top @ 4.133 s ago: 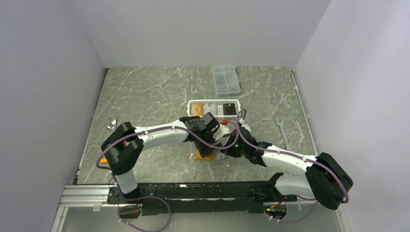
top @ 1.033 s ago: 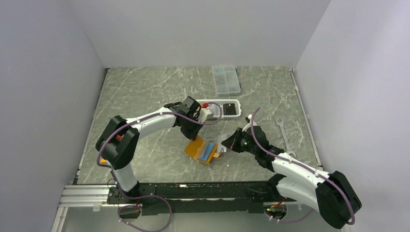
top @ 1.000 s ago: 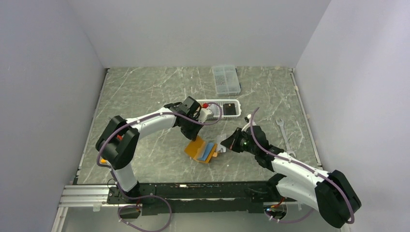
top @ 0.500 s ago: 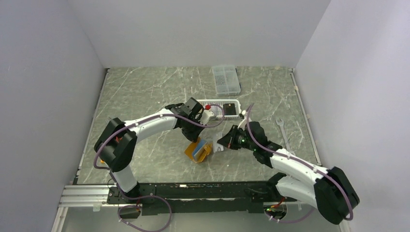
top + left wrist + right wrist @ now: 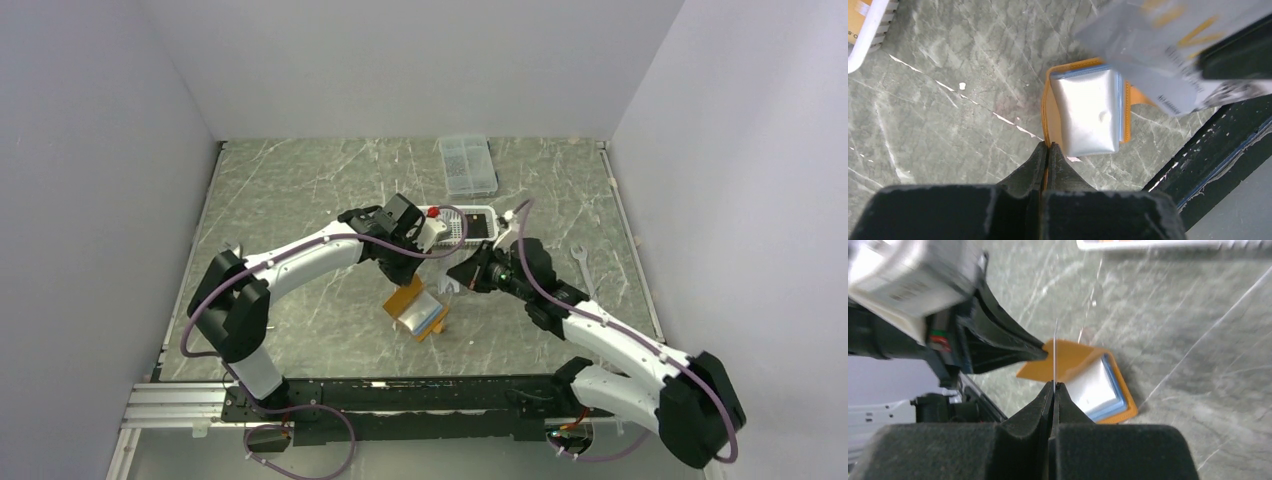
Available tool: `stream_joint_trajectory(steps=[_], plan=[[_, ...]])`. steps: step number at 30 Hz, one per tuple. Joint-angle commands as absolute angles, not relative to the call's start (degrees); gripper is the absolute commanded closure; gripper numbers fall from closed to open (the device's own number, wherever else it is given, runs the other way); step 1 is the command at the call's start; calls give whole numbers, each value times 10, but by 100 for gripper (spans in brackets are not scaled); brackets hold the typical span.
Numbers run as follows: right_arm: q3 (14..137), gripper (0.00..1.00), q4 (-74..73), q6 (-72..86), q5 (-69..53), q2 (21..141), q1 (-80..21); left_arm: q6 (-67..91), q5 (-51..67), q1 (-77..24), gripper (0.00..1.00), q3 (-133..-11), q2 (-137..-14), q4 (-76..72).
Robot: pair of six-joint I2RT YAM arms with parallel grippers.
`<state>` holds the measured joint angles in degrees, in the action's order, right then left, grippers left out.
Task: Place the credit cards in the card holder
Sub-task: Open the card holder at the center of the board, then turn over the card slot in the card holder.
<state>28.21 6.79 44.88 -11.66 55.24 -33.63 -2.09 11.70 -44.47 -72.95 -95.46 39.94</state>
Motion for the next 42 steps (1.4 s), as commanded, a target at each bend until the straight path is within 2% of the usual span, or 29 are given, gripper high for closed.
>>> stream_joint_trajectory(steps=[1,21,31,42], plan=[[268,100,102,463,-159,601,-362,-8,120,-447,100,-723,-967,405],[197,100,186,449,-282,701,-363,-4,137,-422,100,-712,-991,399],[151,100,231,451,-309,618,-366,-4,126,-423,100,-713,-1000,400],[113,100,266,448,-349,621,-373,-10,117,-423,100,-710,-1001,398]])
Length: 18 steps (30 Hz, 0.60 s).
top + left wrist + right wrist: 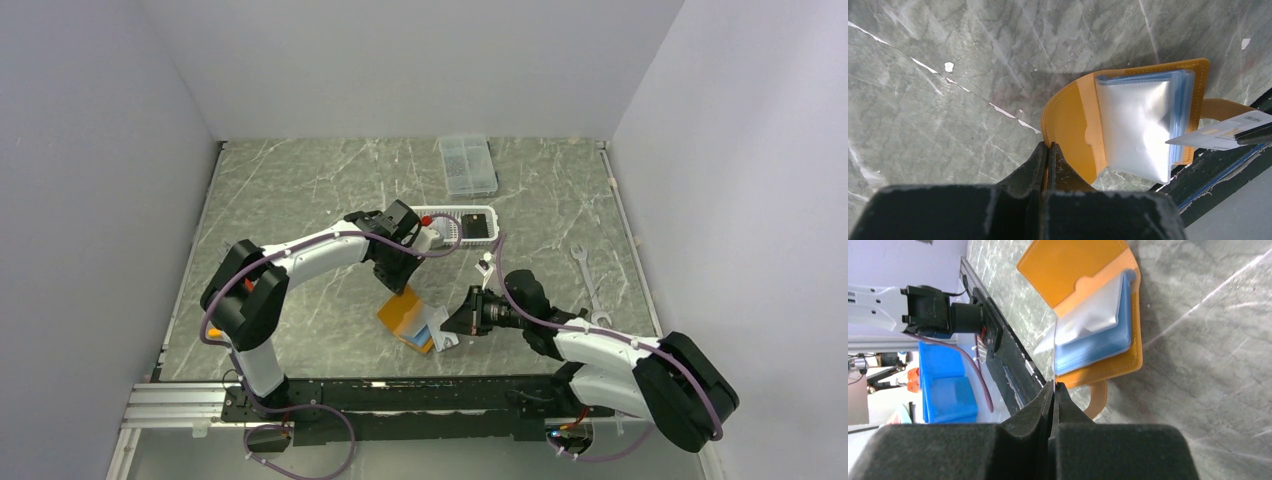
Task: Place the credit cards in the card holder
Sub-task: Turn over the card slot in the card holder.
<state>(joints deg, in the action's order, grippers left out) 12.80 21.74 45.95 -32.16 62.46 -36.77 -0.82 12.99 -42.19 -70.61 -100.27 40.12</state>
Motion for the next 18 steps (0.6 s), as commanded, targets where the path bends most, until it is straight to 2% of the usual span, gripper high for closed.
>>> stream_joint_trajectory(steps=[1,18], plan=[[111,100,263,446,-350,620,-372,-10,115,-422,100,-709,-1002,397],[105,100,270,427,-365,652,-372,-14,111,-424,100,-711,-1007,399]])
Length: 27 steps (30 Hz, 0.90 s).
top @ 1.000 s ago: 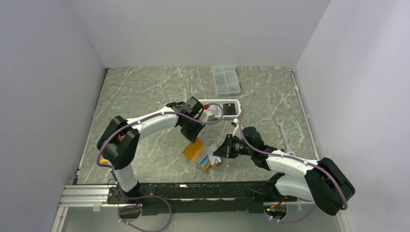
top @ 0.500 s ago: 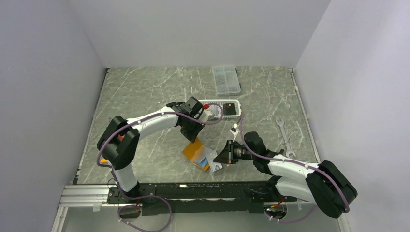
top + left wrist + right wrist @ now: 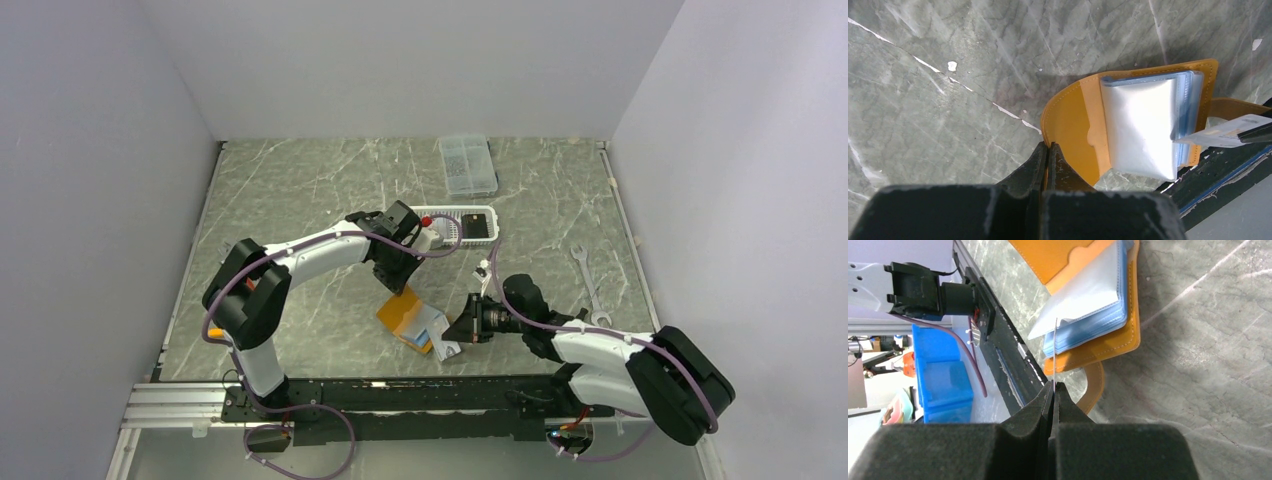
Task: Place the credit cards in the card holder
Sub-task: Turn over the card slot in the card holder.
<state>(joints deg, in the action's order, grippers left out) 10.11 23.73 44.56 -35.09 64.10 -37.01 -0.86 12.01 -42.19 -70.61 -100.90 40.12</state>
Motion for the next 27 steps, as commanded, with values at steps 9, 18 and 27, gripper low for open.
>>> stream_joint_trajectory(steps=[9,18,27], plan=[[101,100,254,413,-371,620,-373,-17,108,-424,100,-709,-1012,399],[93,100,239,406,-378,606,-373,-18,108,-426,100,-712,-1014,402],[83,100,235,402,-378,607,-373,-18,109,-429,100,-713,-1015,403]])
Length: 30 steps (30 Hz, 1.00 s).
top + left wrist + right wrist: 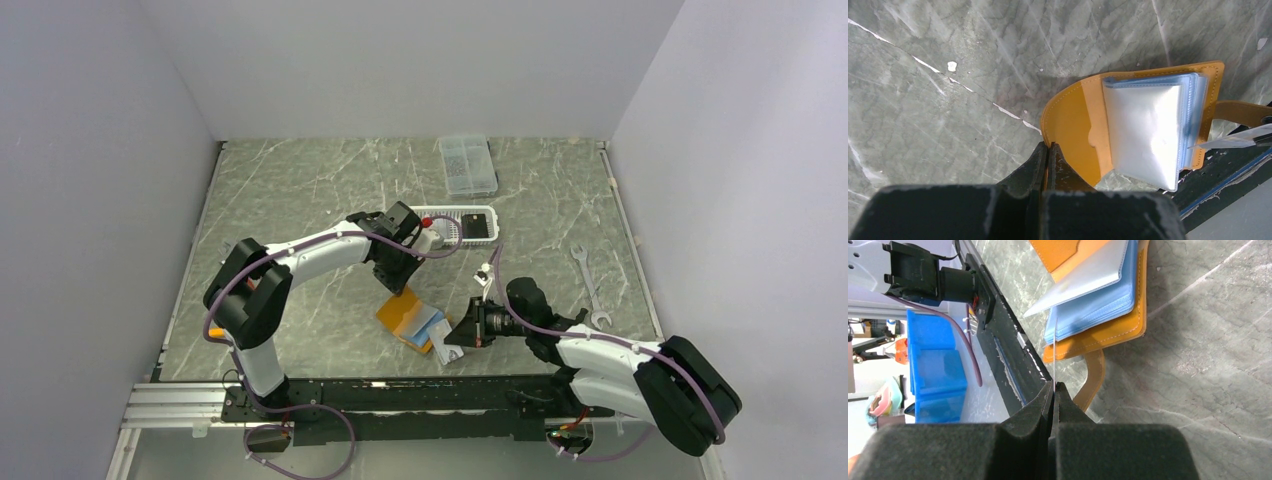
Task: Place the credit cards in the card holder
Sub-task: Turn over the card slot in the card holder.
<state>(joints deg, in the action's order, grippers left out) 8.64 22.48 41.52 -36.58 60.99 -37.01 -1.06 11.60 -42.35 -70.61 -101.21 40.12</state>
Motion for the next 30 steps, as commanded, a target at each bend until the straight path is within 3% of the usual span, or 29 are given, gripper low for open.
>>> stream_joint_trajectory(steps=[1,9,15,21,30], plan=[[85,100,239,403,-378,611,-373,-18,109,-430,100,-714,-1016,403],[117,100,269,413,-350,674,-373,-13,126,-436,100,-717,-1008,403],[152,100,300,433,-318,708,-376,6,212,-426,81,-697,-998,387],[191,100,304,432,-316,721,-385,33,296,-377,77,-692,-997,379],[201,100,372,446,-335,842,-404,33,380,-310,73,-677,-999,380]])
